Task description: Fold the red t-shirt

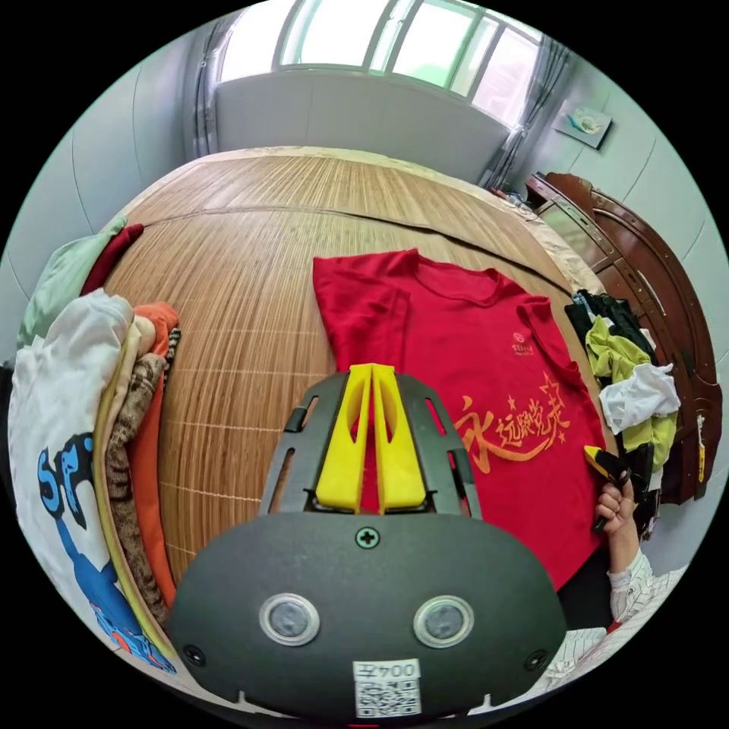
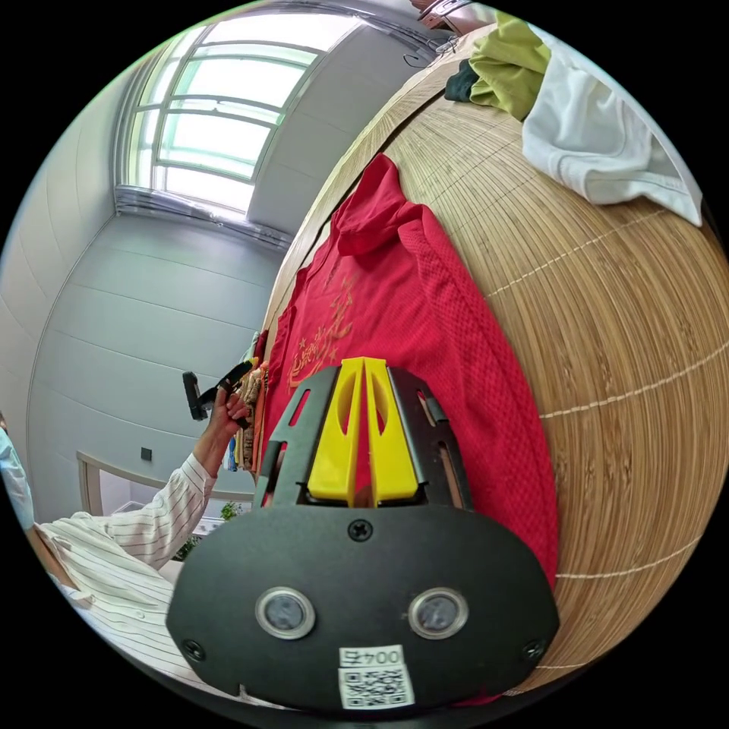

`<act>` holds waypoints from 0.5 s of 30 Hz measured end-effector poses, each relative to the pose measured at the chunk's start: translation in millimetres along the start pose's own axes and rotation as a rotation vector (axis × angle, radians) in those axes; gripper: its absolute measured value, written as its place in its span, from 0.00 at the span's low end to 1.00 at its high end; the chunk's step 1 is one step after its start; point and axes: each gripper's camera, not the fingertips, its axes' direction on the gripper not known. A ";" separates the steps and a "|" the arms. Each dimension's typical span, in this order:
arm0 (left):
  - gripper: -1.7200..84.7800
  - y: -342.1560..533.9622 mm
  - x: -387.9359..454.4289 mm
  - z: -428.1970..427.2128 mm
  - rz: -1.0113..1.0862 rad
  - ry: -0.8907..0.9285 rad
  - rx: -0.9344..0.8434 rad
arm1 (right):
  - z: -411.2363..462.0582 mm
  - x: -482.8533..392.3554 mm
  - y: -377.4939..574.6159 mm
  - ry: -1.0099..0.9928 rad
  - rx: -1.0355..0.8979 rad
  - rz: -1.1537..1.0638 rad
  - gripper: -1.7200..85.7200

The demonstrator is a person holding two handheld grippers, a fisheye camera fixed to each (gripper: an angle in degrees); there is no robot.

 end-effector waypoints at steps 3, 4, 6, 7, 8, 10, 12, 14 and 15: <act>0.03 -37.9 9.9 28.9 -0.030 -0.016 -0.034 | -0.3 -0.2 0.8 0.003 -0.001 -0.003 0.01; 0.03 -51.1 16.4 45.9 -0.029 -0.021 -0.056 | -0.2 0.2 0.9 0.001 -0.005 -0.004 0.01; 0.03 -66.1 28.6 72.4 -0.005 -0.069 -0.093 | -0.2 1.9 0.5 -0.008 -0.010 -0.001 0.01; 0.03 -73.0 34.6 88.3 0.003 -0.121 -0.113 | -0.6 3.9 0.1 -0.018 -0.013 0.005 0.01; 0.03 -75.6 35.9 94.9 0.000 -0.141 -0.120 | -1.1 6.0 0.0 -0.029 -0.015 0.012 0.01; 0.03 -83.1 31.6 119.6 -0.039 -0.207 -0.163 | -1.9 8.4 0.2 -0.040 -0.017 0.020 0.01; 0.03 -84.8 26.1 124.2 -0.068 -0.201 -0.128 | -2.7 9.3 0.7 -0.043 -0.017 0.022 0.01; 0.03 -87.1 23.3 128.1 -0.100 -0.203 -0.122 | -3.7 10.1 1.5 -0.044 -0.018 0.023 0.01; 0.03 -87.9 24.0 129.3 -0.121 -0.202 -0.115 | -4.1 10.6 1.8 -0.046 -0.018 0.024 0.01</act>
